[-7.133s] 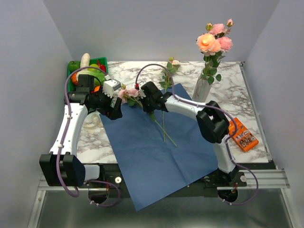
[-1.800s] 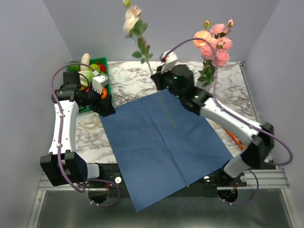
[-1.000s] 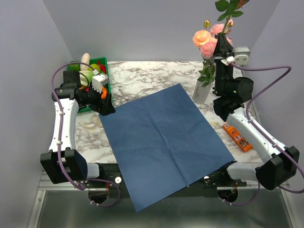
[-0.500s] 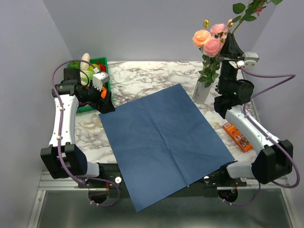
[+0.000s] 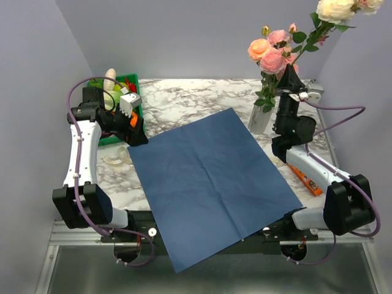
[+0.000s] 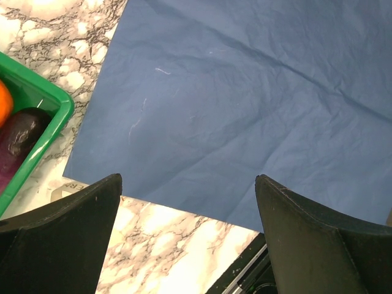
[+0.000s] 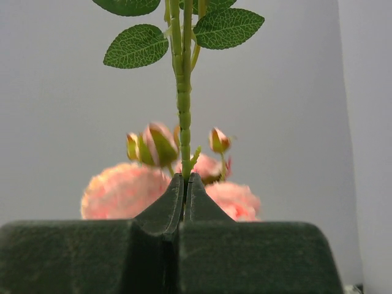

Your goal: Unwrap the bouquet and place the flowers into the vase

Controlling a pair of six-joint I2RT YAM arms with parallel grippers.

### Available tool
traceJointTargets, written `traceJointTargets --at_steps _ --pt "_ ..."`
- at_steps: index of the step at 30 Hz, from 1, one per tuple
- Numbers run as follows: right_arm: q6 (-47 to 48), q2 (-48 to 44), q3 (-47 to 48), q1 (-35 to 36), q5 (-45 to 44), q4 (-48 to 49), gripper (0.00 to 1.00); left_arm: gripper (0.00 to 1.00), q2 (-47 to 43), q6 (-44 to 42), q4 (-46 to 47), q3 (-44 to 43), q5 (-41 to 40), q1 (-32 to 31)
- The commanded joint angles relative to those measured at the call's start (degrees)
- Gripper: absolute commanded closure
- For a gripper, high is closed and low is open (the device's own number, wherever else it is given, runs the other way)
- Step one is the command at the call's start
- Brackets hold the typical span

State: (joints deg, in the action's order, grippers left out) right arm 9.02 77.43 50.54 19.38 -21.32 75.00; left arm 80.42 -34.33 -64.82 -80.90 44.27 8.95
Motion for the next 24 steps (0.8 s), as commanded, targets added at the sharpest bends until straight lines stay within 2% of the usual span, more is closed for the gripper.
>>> traceJointTargets --at_steps 1,5,8,9,13,18,19,20,21,23,24 --pt "-0.8 -2.3 -4.3 -0.4 -5.3 -2.3 0.99 0.01 0.1 -1.0 -1.0 -0.4 2.2 0.4" --pt "-0.6 -3.7 -5.7 -0.5 -8.7 -9.1 0.99 0.01 -0.2 -1.0 -0.6 0.3 2.4 0.4" --pt "-2.0 -5.1 -5.1 -0.5 -9.5 -17.8 0.99 0.01 0.1 -0.9 -0.7 0.2 2.7 0.4" --pt "-2.8 -5.3 -4.6 -0.4 -11.1 -24.2 0.99 0.01 0.1 -1.0 -0.7 0.0 2.7 0.4" --pt "-5.8 -2.8 0.4 -0.4 -12.9 -39.7 0.99 0.01 0.2 -0.6 -0.7 -0.3 3.0 0.4" --pt "-12.0 1.8 9.4 -0.4 -11.0 -60.1 0.99 0.01 0.3 -0.5 -1.2 -1.2 3.3 0.4" --pt "-13.0 1.8 10.6 -0.4 -10.2 -61.6 0.97 0.01 0.2 -0.5 -1.2 -1.2 3.3 0.5" --pt "-14.5 1.2 10.9 -0.3 -9.6 -62.7 0.92 0.01 -0.1 -0.4 -1.2 -1.0 3.3 0.4" --pt "-15.4 0.6 11.0 -0.4 -8.7 -64.8 0.71 0.01 -0.2 -0.5 -1.1 -0.7 3.3 0.5" --pt "-18.0 -0.6 11.0 -0.4 -7.2 -67.0 0.56 0.01 -0.5 -0.6 -1.1 -0.4 3.3 0.4" --pt "-18.9 -2.0 10.8 -0.4 -7.1 -69.0 0.42 0.01 -0.5 -0.6 -1.0 0.0 3.3 0.4"
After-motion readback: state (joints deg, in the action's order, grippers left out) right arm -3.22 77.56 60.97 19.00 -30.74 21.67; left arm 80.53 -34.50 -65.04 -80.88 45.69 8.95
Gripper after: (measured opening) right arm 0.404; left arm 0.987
